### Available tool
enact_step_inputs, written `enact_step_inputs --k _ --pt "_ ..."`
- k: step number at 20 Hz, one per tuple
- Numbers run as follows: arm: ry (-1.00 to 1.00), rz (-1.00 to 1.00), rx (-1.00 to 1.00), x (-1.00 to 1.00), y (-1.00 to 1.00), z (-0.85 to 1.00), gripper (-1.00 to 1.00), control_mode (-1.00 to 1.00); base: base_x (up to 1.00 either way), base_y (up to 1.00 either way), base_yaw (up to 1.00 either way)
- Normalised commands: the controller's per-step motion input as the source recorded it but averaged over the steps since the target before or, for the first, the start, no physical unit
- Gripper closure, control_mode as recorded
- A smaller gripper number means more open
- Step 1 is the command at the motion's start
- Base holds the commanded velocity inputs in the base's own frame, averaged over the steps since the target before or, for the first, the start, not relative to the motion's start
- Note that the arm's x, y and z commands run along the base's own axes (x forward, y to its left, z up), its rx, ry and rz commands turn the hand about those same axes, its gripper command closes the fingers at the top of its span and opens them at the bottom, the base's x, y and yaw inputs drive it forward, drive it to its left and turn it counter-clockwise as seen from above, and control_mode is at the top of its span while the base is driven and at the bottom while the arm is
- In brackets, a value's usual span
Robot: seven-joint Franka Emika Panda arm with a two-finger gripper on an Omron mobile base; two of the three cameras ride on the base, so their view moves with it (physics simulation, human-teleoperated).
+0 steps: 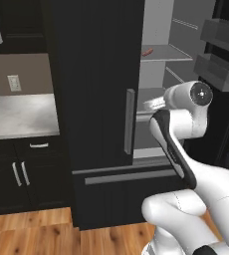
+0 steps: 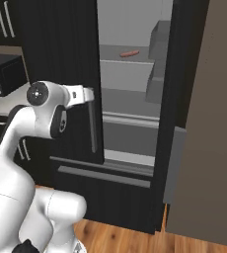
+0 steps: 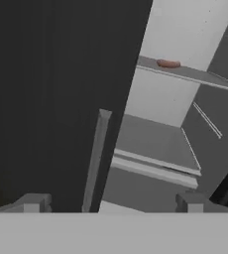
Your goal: Move the hot dog bun to the plate on the dining table and place the condiment next to that plate. Then navigate to the fridge and take the sausage and place it on the plate as well.
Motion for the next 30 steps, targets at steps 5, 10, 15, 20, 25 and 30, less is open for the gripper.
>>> enact_step_inputs --k 5,10,15,20,25,30 --pt "0.17 0.01 0.23 0.46 0.24 -0.03 -1.0 -1.0 0.0 0.0 0.0" --pt "0.17 0.0 0.07 0.51 0.0 -0.15 -1.0 -1.0 0.0 0.0 0.0" --pt "0.15 0.0 0.0 0.51 0.02 -0.29 -1.0 -1.0 0.0 0.0 0.0" --pt "0.03 0.0 0.0 0.42 0.07 -0.36 -1.0 -1.0 0.0 0.0 0.0" --pt "0.0 0.0 0.0 0.39 0.08 -0.33 -1.0 -1.0 0.0 0.0 0.0" --pt "0.0 0.0 0.0 0.5 0.08 -0.35 -1.0 -1.0 0.0 0.0 0.0"
